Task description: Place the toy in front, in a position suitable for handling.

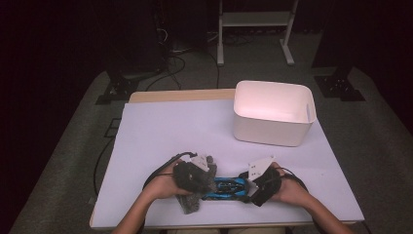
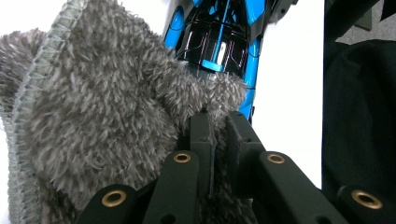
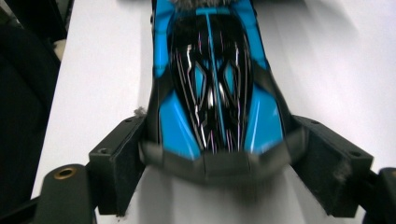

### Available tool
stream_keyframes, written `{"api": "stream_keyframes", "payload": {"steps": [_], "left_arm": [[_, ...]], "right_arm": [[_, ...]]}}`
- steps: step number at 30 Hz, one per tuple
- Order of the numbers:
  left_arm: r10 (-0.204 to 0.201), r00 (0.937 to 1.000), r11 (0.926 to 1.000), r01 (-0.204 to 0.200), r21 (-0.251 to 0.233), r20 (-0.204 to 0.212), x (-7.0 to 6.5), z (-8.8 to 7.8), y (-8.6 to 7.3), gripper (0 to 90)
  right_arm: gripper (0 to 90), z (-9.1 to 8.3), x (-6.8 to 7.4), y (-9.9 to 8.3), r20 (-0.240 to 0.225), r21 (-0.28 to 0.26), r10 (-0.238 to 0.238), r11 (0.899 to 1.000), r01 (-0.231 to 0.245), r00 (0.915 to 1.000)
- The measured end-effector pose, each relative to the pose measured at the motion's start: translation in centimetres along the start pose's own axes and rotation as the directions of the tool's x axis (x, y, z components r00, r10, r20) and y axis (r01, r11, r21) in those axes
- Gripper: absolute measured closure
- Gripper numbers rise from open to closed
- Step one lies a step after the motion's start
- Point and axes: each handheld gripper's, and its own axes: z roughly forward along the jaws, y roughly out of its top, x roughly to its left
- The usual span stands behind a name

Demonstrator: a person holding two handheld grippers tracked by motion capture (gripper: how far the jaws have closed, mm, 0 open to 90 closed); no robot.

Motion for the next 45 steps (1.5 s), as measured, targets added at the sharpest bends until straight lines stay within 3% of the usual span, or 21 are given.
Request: {"api": "stream_keyframes", "payload": {"steps": [6, 14, 18, 23, 30, 36, 39, 42, 45], "left_arm": [[-0.012, 0.9999, 0.9999, 0.012, -0.009, 0.009, 0.1, 0.0, -0.1, 82.7], [-0.017, 0.9998, 0.9998, 0.017, -0.008, 0.008, 0.1, -0.1, 0.0, 82.5], [-0.022, 0.9992, 0.9991, 0.023, -0.035, 0.034, 0.1, -0.2, 0.4, 82.4], [0.005, 0.9994, 0.9997, -0.004, -0.026, 0.034, -0.3, 0.0, 1.5, 82.4], [0.034, 0.9974, 0.9991, -0.032, -0.027, 0.064, -0.6, 0.6, 3.0, 82.4], [0.096, 0.9912, 0.9954, -0.096, -0.006, 0.092, -1.3, 2.4, 5.9, 82.4], [0.138, 0.9843, 0.9900, -0.140, 0.014, 0.110, -1.6, 3.8, 7.5, 82.3], [0.140, 0.9828, 0.9894, -0.143, 0.023, 0.121, -1.8, 4.6, 8.1, 82.2], [0.133, 0.9840, 0.9902, -0.137, 0.026, 0.118, -1.6, 4.5, 8.0, 82.3]], "right_arm": [[21.8, -0.4, 0.3, -1.2, 0.017, -0.019, 0.025, 1.000, -0.024, 0.9995], [24.1, 0.0, 0.3, -0.8, 0.018, -0.028, -0.004, 1.000, 0.004, 0.9998], [24.3, 0.0, 0.3, -0.8, 0.019, -0.025, -0.005, 1.000, 0.006, 0.9998], [24.0, 0.2, 0.2, -0.5, 0.017, -0.020, -0.013, 1.000, 0.014, 0.9998], [24.1, 0.4, 0.1, -0.4, 0.007, -0.022, -0.010, 1.000, 0.010, 0.9999], [24.2, 0.6, 0.1, -0.2, 0.001, -0.029, -0.010, 1.000, 0.010, 1.0000], [24.2, 0.8, 0.1, 0.0, 0.003, -0.030, -0.011, 1.000, 0.011, 0.9999], [24.3, 0.8, 0.2, 0.0, 0.001, -0.032, -0.010, 0.999, 0.010, 1.0000], [24.4, 0.8, 0.2, -0.1, 0.002, -0.033, -0.010, 0.999, 0.010, 0.9999]]}}
